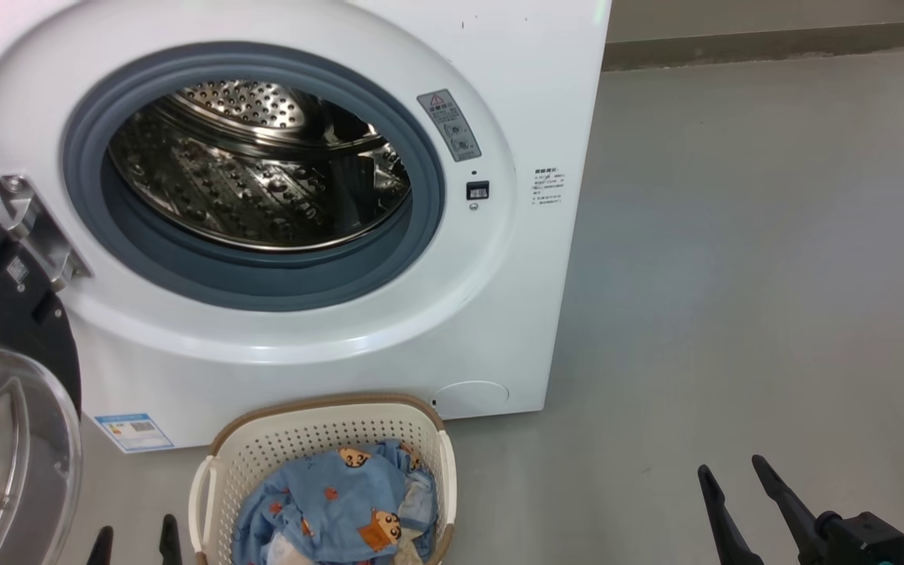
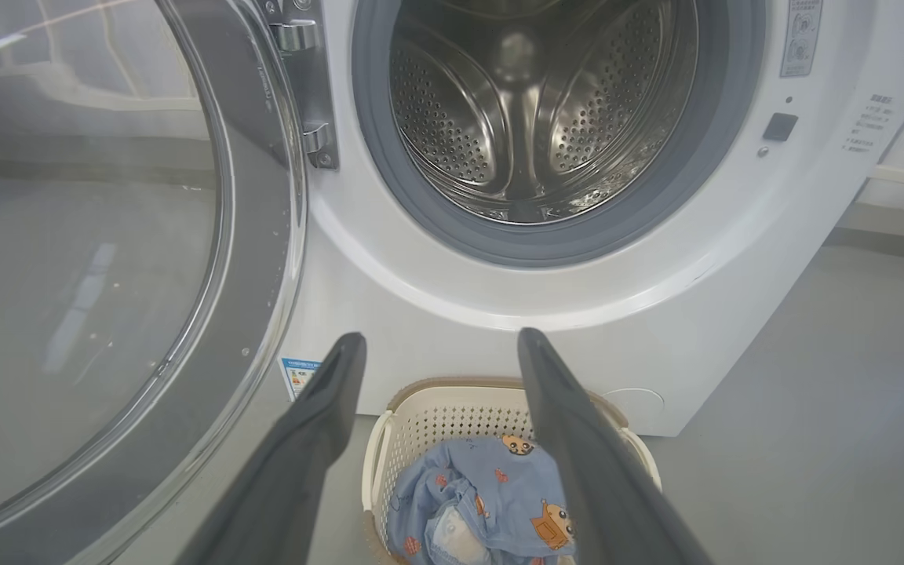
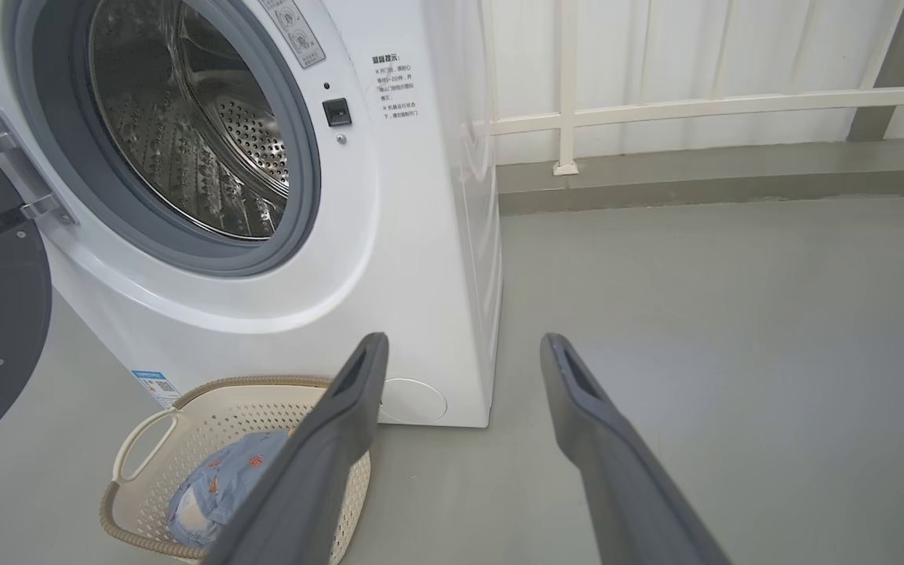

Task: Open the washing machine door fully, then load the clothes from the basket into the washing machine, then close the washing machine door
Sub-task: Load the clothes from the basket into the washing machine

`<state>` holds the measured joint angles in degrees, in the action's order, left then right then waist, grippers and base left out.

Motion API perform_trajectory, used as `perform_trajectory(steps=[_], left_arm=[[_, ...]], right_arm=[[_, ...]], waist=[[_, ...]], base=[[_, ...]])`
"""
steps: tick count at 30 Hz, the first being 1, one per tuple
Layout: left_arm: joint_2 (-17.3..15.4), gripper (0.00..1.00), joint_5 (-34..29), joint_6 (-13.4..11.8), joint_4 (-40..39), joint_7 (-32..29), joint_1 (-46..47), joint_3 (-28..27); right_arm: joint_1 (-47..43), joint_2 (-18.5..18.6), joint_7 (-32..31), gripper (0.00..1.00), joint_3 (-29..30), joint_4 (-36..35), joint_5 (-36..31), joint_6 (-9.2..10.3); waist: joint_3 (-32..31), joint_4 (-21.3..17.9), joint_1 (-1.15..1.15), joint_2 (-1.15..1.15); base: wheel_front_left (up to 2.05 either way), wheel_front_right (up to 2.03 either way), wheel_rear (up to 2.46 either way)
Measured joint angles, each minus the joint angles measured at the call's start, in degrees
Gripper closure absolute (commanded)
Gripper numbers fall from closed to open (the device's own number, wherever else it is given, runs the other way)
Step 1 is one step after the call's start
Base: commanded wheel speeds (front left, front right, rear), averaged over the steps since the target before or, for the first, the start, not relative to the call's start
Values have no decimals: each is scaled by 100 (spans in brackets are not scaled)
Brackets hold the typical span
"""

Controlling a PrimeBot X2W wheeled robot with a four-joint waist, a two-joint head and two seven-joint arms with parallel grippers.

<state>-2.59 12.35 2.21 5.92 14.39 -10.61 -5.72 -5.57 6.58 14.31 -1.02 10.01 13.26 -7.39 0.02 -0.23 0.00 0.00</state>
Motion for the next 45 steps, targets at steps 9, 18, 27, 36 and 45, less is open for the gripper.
perform_trajectory(steps=[9,18,27,36,45], left_arm=[[0,0,67,-2,10,0,1,103],[0,0,78,-2,11,0,0,124],[-1,0,97,8,149,1,2,264],[-58,0,259,275,942,-230,679,675],[-439,0,353,413,1919,-625,1835,835]], right_arm=[[0,5,0,0,-4,16,0,0],[0,3,0,0,-10,23,0,0],[1,-58,0,0,-20,8,0,0],[391,-208,0,0,-122,-49,0,0],[1083,-299,0,0,-266,-111,0,0]], waist=[[-6,13,0,0],[-10,8,0,0],[103,-72,0,0],[676,-227,0,0],[1547,-410,1,0]], base=[[10,-10,0],[0,0,0],[0,0,0],[0,0,0],[0,0,0]])
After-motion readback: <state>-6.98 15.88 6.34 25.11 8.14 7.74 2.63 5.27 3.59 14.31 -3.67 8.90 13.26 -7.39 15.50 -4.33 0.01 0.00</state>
